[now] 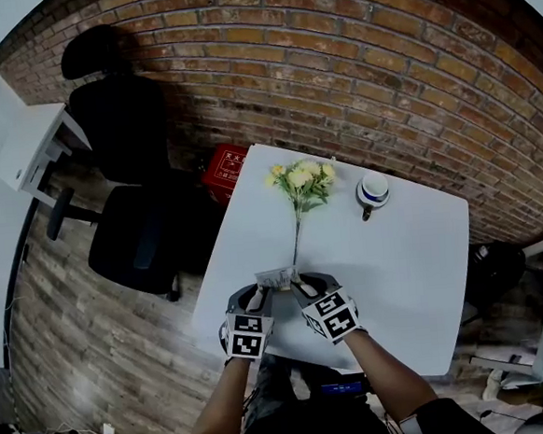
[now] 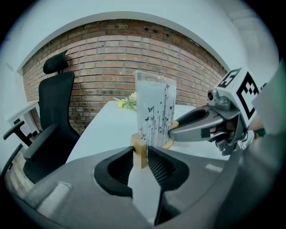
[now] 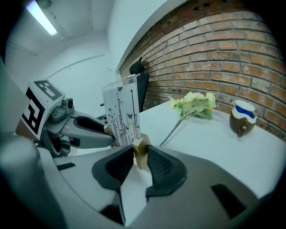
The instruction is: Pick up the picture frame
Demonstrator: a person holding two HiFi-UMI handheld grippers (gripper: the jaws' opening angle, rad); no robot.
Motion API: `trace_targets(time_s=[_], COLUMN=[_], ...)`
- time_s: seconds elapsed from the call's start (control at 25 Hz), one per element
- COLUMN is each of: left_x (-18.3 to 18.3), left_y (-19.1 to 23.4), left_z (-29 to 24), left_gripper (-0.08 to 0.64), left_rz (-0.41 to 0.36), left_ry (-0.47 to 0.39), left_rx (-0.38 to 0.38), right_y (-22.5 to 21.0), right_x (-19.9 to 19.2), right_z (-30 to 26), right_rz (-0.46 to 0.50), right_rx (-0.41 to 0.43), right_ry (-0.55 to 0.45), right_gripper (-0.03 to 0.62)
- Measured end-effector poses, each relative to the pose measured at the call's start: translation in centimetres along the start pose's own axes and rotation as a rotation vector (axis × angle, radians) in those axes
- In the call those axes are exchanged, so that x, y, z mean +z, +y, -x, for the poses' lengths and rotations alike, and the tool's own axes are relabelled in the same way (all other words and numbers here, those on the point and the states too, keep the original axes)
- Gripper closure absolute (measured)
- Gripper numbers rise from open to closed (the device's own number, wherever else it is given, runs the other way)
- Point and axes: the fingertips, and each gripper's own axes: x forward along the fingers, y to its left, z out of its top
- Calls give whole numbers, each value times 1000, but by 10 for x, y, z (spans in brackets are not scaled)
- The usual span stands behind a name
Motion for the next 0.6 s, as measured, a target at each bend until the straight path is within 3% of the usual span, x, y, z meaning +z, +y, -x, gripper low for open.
trace_targets(time_s=[0.36, 0.6], left_x=[65, 89], left_y=[-8, -27], left_z=[32, 52], left_gripper=[451, 451], left_rz=[-59, -80], left_ry=[-111, -169], left_rx=[-10, -23], right_y=[-7, -8], right_x=[55, 69], right_z=[45, 78], right_rz=[16, 17], right_rx=[-30, -46], right_ry=[-79, -122], right_gripper=[489, 489])
